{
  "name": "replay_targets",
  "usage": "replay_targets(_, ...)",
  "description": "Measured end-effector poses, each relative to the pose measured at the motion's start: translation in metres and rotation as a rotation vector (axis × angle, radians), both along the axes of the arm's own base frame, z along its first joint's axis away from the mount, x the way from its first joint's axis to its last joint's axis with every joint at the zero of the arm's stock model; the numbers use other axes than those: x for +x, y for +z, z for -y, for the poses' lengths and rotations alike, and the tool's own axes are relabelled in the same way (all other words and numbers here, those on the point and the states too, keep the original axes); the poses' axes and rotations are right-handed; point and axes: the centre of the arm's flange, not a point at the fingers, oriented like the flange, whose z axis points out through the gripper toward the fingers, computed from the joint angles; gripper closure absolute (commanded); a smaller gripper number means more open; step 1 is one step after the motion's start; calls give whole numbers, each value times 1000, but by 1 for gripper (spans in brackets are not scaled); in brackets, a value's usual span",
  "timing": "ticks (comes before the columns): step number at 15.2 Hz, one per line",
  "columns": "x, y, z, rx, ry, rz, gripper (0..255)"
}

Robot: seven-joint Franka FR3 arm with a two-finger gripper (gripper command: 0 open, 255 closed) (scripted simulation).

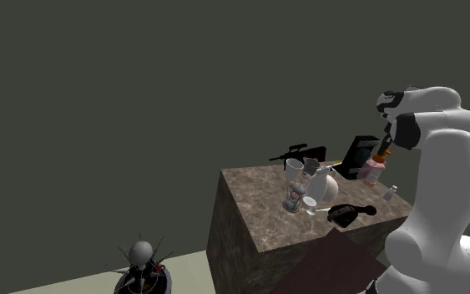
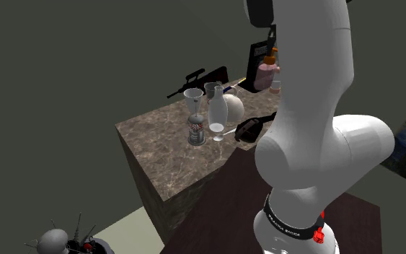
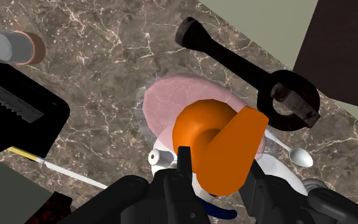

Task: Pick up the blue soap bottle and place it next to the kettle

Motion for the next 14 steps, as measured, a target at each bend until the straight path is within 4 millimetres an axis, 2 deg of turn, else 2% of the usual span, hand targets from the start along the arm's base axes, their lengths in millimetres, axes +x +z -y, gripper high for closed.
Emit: replay_targets(14, 1, -73, 1, 0, 0, 0, 255)
